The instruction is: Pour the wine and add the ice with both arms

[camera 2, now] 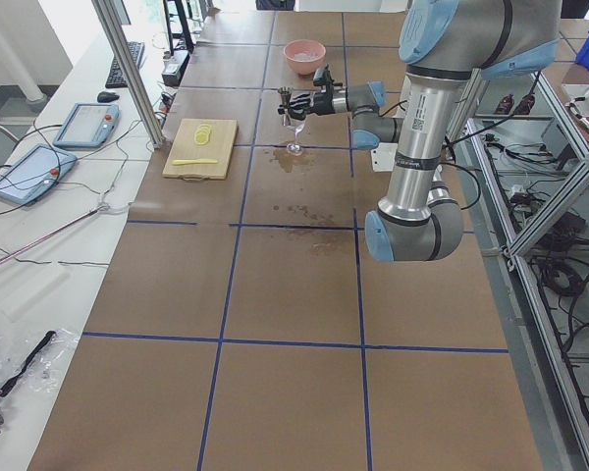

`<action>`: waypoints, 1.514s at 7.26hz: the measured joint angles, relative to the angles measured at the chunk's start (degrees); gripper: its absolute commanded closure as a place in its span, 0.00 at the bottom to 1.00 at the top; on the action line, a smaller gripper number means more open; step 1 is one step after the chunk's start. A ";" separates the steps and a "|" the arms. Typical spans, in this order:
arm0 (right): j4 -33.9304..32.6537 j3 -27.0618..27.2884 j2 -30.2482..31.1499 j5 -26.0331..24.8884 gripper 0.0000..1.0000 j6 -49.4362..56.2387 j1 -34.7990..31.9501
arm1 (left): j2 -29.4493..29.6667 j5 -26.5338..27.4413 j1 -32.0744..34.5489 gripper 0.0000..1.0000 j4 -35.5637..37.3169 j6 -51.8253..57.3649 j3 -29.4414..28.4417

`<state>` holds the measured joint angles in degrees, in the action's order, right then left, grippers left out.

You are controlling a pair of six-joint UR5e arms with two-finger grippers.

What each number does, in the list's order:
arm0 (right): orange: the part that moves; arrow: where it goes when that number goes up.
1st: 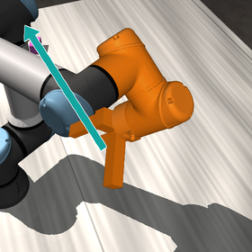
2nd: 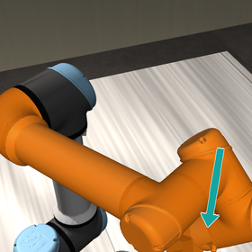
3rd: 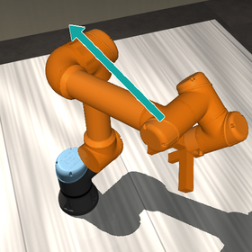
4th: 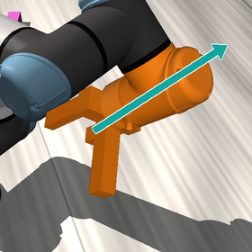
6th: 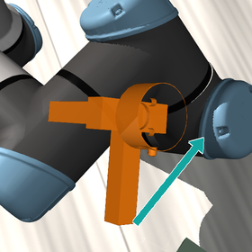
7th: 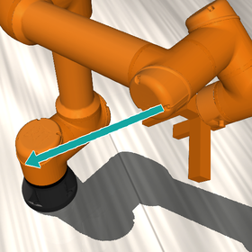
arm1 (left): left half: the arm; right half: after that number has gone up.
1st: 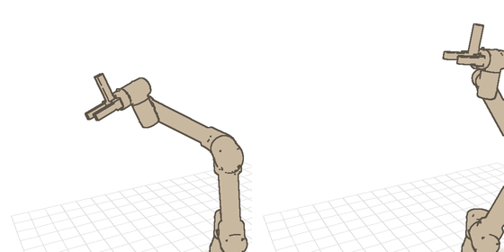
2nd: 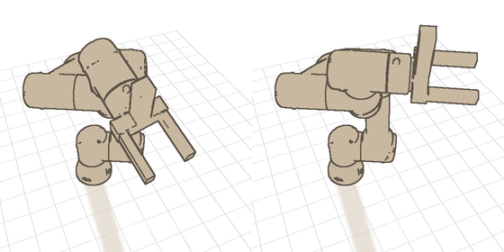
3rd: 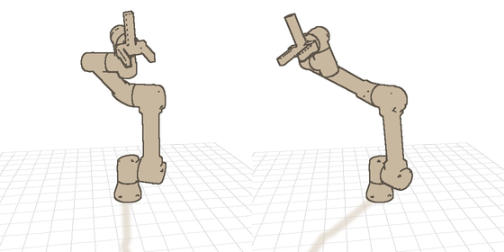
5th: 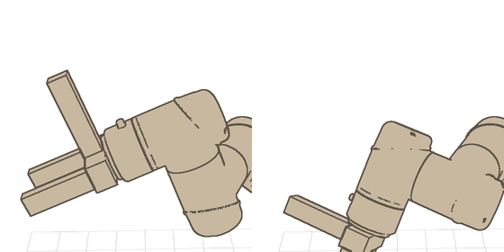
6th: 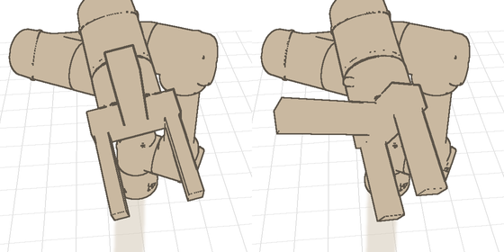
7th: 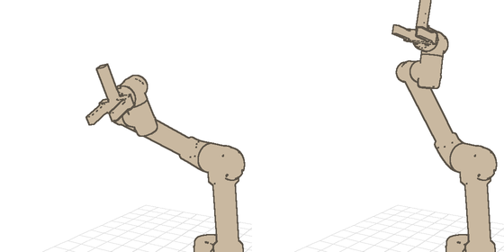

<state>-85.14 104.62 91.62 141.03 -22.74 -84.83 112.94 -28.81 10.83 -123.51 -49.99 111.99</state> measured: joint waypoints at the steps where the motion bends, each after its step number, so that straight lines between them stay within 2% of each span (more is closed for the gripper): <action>1: 0.00 3.28 0.55 -1.91 0.00 -4.68 2.31 | 1.00 -0.64 -0.13 1.00 0.19 2.15 -1.08; 3: 0.22 9.02 3.56 -3.39 0.00 -8.92 5.18 | 2.18 -1.04 -0.53 1.00 0.35 4.76 -1.79; 5: 1.65 12.31 6.95 -4.18 0.00 -11.02 7.27 | 3.21 -1.14 -1.18 1.00 0.37 7.91 -1.86; 8: 10.58 13.14 10.88 -8.56 0.00 -19.89 13.24 | 3.57 -1.16 -2.09 1.00 0.44 13.96 -2.13; 11: 12.14 13.15 11.29 -9.25 0.00 -21.48 14.94 | 3.60 -1.10 -3.26 1.00 0.46 23.90 -3.58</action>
<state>-73.00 117.77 102.90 131.78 -44.23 -69.89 116.54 -29.91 7.57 -123.05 -26.10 108.41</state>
